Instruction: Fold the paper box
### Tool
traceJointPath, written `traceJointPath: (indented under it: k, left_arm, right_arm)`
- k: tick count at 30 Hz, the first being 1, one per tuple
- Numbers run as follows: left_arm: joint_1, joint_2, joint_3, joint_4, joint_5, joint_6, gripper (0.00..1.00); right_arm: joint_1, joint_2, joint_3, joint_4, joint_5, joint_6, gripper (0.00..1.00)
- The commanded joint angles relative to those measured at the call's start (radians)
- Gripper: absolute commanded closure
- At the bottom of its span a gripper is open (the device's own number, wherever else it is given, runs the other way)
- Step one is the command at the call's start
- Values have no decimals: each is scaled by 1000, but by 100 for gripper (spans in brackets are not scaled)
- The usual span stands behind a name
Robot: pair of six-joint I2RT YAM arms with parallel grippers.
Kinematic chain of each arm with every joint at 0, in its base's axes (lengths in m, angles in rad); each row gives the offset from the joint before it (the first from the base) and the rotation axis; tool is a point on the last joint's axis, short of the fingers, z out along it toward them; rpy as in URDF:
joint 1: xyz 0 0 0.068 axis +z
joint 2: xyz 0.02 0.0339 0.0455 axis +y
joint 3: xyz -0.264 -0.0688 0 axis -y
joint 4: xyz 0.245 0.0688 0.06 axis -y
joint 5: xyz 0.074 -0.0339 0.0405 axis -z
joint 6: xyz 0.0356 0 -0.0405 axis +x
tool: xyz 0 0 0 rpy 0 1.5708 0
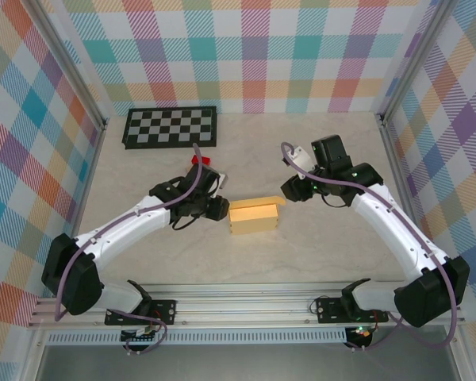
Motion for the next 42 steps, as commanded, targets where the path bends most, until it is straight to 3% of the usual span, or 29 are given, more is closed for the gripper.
traceJointPath:
  k: [1, 8, 17, 27, 31, 35, 42]
  left_arm:
    - [-9, 12, 38, -34, 44, 6, 66]
    - [-10, 22, 41, -14, 66, -10, 67]
    - [-10, 48, 60, 2, 90, -16, 75]
    - [-10, 63, 66, -18, 76, -3, 96]
    - [-10, 65, 76, -41, 55, 22, 100]
    - [-10, 64, 83, -60, 65, 64, 100]
    - [-10, 59, 102, -85, 84, 116, 100]
  right_arm:
    - [-4, -10, -7, 26, -30, 25, 59]
    - [-4, -1, -6, 25, -33, 23, 60]
    - [-4, 5, 2, 18, -30, 25, 60]
    - [-10, 52, -2, 23, -13, 135, 64]
    - [-47, 72, -31, 53, -83, 180, 66]
    - [-95, 96, -57, 88, -218, 40, 68]
    - [-133, 167, -71, 127, -307, -297, 77]
